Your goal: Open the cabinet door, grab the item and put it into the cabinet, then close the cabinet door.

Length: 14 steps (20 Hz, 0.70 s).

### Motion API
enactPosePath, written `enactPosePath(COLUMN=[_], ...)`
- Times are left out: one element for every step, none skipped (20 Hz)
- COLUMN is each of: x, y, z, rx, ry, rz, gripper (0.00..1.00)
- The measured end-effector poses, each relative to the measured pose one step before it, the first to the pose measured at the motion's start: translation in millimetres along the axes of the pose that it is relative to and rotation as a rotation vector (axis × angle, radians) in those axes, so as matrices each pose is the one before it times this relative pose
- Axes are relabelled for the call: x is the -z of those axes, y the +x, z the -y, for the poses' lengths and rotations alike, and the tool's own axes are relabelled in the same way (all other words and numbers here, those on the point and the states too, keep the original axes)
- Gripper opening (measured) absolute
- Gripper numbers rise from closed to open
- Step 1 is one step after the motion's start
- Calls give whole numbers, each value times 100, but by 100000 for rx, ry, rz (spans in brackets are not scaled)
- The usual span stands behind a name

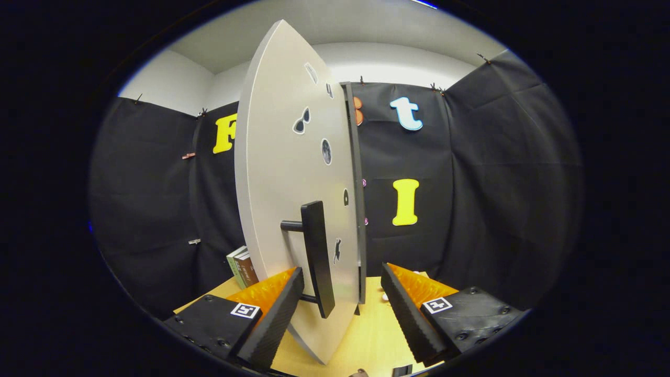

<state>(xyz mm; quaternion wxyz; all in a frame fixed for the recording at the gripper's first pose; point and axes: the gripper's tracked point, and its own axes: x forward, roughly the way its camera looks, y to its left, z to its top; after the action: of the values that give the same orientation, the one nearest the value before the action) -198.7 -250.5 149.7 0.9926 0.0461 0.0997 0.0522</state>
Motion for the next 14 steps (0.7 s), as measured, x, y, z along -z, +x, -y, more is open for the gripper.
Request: enactPosePath(x=[148, 52, 95, 174, 133, 117, 127, 192, 267, 115, 272, -186, -474, -573], y=[407, 369, 405, 348, 577, 610, 864, 847, 868, 911, 718, 478, 28, 124], z=[-1041, -991, -1103, -1092, -1059, -1062, -1200, -1145, -1259, -1256, -1665, -1988, -2188, -1578], rx=[-281, -188, -245, -243, -267, -180, -27, -113, -490, -986, -2468, -4134, -4839, -3814], ry=[160, -1, 21, 460, 602, 569, 864, 1142, 688, 123, -175, -205, -1014, -1973], rz=[-377, 143, 3, -403, -337, -306, -177, -96, -192, 141, -1192, -267, 550, 566], gripper=[97, 97, 97, 97, 97, 97, 97, 97, 97, 97, 97, 98, 98, 98])
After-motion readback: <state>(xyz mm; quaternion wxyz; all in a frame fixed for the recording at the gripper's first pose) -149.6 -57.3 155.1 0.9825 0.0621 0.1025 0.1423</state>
